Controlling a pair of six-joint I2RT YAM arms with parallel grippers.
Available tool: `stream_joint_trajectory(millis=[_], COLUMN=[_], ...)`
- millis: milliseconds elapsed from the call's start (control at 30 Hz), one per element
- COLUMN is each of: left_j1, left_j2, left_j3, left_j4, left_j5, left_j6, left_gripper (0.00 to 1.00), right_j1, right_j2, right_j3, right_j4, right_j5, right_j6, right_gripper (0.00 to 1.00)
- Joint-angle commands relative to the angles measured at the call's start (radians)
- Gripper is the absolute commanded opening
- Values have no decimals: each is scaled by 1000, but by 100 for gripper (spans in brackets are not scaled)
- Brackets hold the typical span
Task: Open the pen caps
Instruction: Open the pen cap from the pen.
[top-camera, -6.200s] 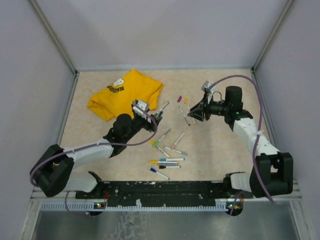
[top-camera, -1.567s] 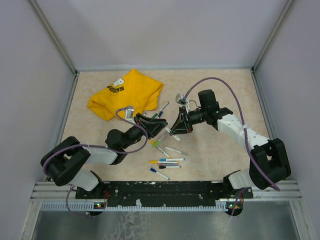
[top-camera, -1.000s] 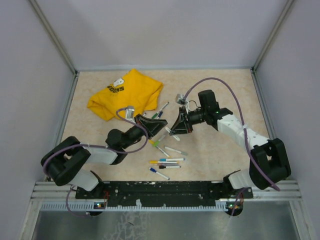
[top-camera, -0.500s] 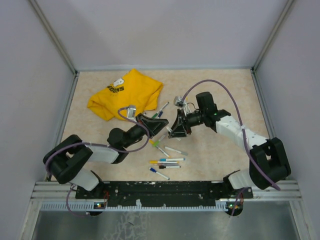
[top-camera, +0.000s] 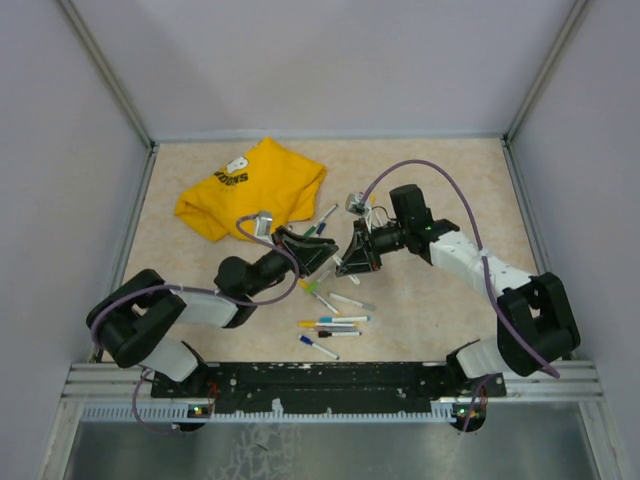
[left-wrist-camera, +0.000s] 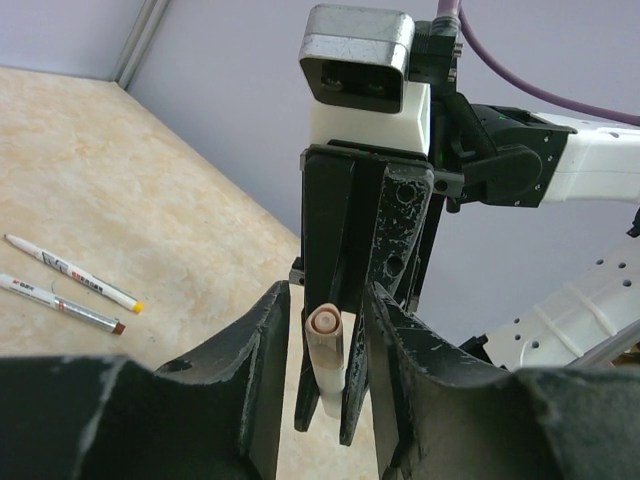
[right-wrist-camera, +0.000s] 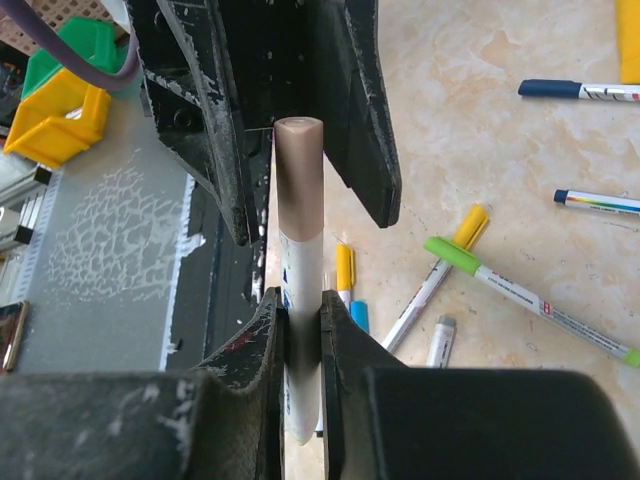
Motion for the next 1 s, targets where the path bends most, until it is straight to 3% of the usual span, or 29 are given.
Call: stream_joint_trajectory(millis=[0,200,500,800,967], left_j1=[-3,-3,6,238,293], left_j2=[-3,-3,-41,-70,-66], left_j3=[-20,-28,-14,94,159], left_j4=[59,57,27,-20,-99], left_j5=[18,21,-22,9,7], left_j6=[11,12,40,-36,-43], left_gripper=[42,38,0,0,0], right_j1=[-6,-9,-9,-8,-10], right_j2=[-12,-12,3,46,63], right_j3=[14,12,8,6,4], right_j4=[43,45,25,6,10], right_j5=[-23,-23,-20,-42,7], right_j6=[20,19,-10,-54,-61], right_gripper=[0,0,0,0,0])
